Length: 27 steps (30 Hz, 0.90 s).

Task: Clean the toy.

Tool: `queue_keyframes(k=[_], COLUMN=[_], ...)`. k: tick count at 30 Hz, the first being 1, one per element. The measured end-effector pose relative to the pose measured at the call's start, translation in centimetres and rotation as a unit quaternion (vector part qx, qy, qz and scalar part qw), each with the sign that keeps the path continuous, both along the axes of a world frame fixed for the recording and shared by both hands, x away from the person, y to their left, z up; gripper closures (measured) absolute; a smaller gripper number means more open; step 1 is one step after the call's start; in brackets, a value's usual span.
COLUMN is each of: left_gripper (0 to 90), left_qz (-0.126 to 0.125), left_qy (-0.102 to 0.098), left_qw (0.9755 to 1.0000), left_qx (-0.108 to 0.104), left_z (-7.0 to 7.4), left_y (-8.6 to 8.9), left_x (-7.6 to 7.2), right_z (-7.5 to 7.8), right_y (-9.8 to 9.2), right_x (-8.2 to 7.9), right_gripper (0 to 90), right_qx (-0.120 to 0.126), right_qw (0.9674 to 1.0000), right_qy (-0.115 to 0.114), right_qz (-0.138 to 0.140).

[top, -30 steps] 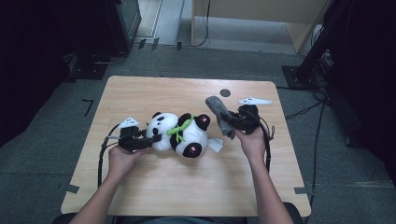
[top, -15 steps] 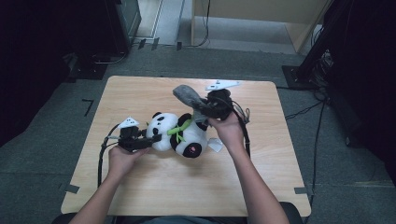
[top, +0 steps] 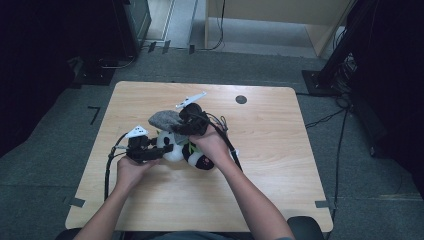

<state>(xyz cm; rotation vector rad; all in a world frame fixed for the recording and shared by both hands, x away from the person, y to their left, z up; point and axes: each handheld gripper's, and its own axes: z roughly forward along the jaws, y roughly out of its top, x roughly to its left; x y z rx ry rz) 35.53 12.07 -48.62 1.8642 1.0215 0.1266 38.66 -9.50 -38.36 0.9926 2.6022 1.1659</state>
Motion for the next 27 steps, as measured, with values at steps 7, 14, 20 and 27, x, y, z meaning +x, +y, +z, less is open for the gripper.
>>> queue_keyframes(k=[7, 14, 20, 27], left_gripper=[14.9, 15.1, 9.9, 0.0], left_qz=[-0.003, -0.029, -0.040, -0.025], left_qy=[0.009, -0.019, -0.053, -0.070], left_qw=[0.9999, 0.9992, 0.9976, 0.9970], left_qx=[-0.007, 0.020, 0.021, 0.024], left_z=[-0.2, 0.2, -1.0, -2.4], left_y=[0.1, 0.1, -0.4, -1.5], left_x=[0.3, -0.3, 0.1, 0.4], right_z=[-1.5, -2.0, -2.4, -2.8], right_y=[0.6, 0.1, -0.2, -0.2], right_x=[0.4, 1.5, 2.6, 3.3], right_gripper=[77.2, 77.5, 77.6, 77.5], right_qx=[-0.020, -0.012, -0.001, 0.009], right_qw=[0.9996, 0.9996, 0.9994, 0.9990], right_qy=[0.016, 0.025, 0.035, 0.044], right_qz=[0.010, 0.008, 0.004, -0.002])
